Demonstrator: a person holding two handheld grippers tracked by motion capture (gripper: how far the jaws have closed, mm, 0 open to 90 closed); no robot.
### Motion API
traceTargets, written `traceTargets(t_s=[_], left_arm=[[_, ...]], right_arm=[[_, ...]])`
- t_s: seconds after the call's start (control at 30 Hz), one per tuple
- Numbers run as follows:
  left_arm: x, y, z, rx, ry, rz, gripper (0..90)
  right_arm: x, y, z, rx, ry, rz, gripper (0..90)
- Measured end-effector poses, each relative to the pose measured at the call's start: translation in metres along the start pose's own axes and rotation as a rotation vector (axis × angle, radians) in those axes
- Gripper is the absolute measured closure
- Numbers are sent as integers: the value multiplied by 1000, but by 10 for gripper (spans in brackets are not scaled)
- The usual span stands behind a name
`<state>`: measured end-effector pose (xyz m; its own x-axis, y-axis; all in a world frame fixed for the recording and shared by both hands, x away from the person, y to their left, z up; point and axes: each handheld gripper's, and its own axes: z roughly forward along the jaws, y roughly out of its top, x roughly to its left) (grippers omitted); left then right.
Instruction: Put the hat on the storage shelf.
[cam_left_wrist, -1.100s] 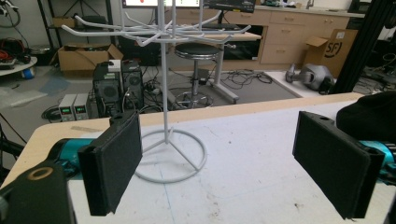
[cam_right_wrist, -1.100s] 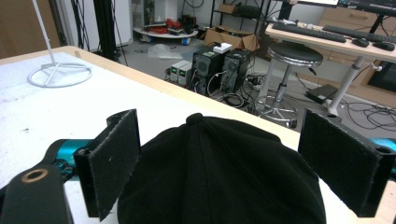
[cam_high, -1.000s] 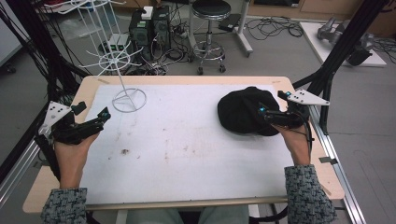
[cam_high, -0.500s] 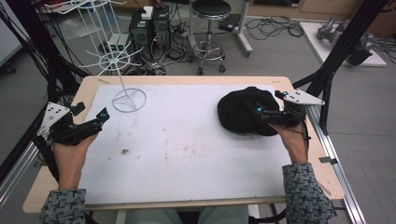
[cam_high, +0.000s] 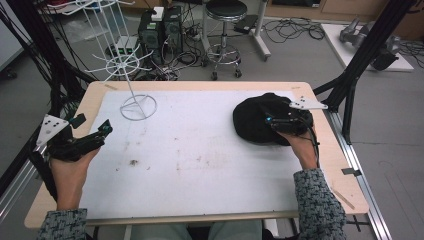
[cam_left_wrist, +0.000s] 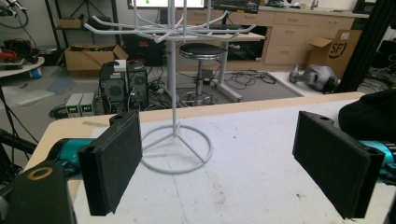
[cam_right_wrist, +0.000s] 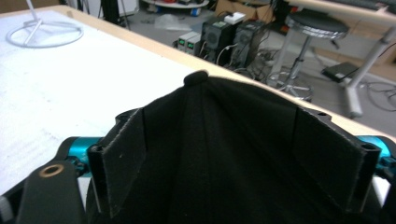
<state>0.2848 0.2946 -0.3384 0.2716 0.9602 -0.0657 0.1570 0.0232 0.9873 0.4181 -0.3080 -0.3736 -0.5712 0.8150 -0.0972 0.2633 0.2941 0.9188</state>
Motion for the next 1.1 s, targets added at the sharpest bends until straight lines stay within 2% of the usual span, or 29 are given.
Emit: traceTargets(t_s=[0.17, 0.43, 0.47, 0.57, 0.63, 0.73, 0.87, 0.97, 1.1], left_arm=[[3, -1, -5, 1, 12, -4, 161], [5, -2, -13, 2, 24, -6, 161], [6, -2, -14, -1, 24, -9, 161], [8, -2, -17, -6, 30, -13, 161], [10, -2, -19, -11, 36, -18, 161], [11, -1, -20, -10, 38, -17, 161], [11, -1, -21, -12, 42, -19, 161], [12, -1, -22, -14, 43, -21, 162], [12, 1, -24, -23, 45, -22, 162]], right_arm=[[2, -4, 14, 32, 15, -37, 233], [0, -11, 26, 69, 13, -23, 263], [-1, -13, 29, 85, 25, 1, 314], [-3, -14, 30, 90, 33, 19, 350], [-4, -16, 32, 96, 34, 29, 404], [-5, -16, 33, 98, 30, 20, 479], [-3, -16, 33, 104, 44, 10, 637], [-1, -15, 32, 101, 39, -16, 749], [2, -11, 29, 75, 20, -37, 812]])
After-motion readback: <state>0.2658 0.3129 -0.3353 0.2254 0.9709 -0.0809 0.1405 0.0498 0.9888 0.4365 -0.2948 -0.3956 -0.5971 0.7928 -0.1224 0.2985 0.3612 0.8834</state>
